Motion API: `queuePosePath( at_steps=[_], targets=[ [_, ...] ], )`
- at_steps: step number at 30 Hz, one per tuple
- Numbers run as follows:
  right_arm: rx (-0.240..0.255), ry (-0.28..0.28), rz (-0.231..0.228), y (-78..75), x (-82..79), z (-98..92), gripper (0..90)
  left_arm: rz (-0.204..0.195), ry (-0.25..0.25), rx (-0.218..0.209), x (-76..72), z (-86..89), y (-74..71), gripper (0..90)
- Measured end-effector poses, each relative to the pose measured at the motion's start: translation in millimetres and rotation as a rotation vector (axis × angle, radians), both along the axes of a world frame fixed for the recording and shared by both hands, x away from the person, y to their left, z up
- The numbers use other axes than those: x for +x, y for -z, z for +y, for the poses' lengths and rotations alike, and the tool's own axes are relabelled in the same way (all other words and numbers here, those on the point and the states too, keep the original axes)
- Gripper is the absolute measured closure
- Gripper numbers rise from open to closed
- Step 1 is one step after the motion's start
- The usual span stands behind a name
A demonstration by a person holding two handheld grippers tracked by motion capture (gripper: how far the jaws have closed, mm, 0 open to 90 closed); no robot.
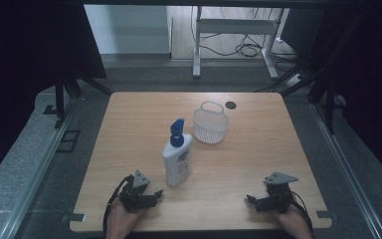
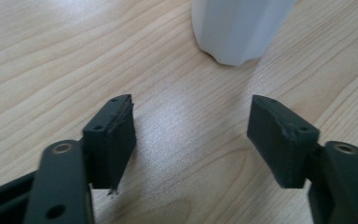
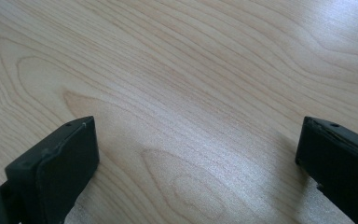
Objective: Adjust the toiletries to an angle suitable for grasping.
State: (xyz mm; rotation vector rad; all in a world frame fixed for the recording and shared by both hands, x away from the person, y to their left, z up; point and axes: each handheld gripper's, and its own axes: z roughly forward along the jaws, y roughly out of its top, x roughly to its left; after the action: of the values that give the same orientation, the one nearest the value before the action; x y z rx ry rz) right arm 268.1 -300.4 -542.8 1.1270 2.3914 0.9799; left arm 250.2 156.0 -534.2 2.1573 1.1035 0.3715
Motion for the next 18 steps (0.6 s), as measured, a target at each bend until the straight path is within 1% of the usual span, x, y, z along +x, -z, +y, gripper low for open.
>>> queuePosePath(
  at_steps=[5,9,12,16,18],
  targets=[
    [0.000,0.000,0.000,0.0,0.0,0.0,0.0,0.000,-0.003,-0.010,0.3,0.9,-4.5,42.8],
    [0.000,0.000,0.000,0.0,0.0,0.0,0.0,0.004,-0.007,-0.027,0.6,2.3,-6.9,50.5],
    [0.000,0.000,0.000,0.0,0.0,0.0,0.0,-0.006,-0.010,-0.021,0.7,2.9,-8.6,54.2],
    [0.001,0.001,0.001,0.0,-0.1,0.1,0.0,-0.005,-0.005,-0.024,1.6,3.6,-9.5,60.1],
    [0.001,0.001,0.001,-0.1,0.0,0.0,0.0,-0.009,0.003,-0.015,2.9,2.9,-9.7,62.6]
  ],
)
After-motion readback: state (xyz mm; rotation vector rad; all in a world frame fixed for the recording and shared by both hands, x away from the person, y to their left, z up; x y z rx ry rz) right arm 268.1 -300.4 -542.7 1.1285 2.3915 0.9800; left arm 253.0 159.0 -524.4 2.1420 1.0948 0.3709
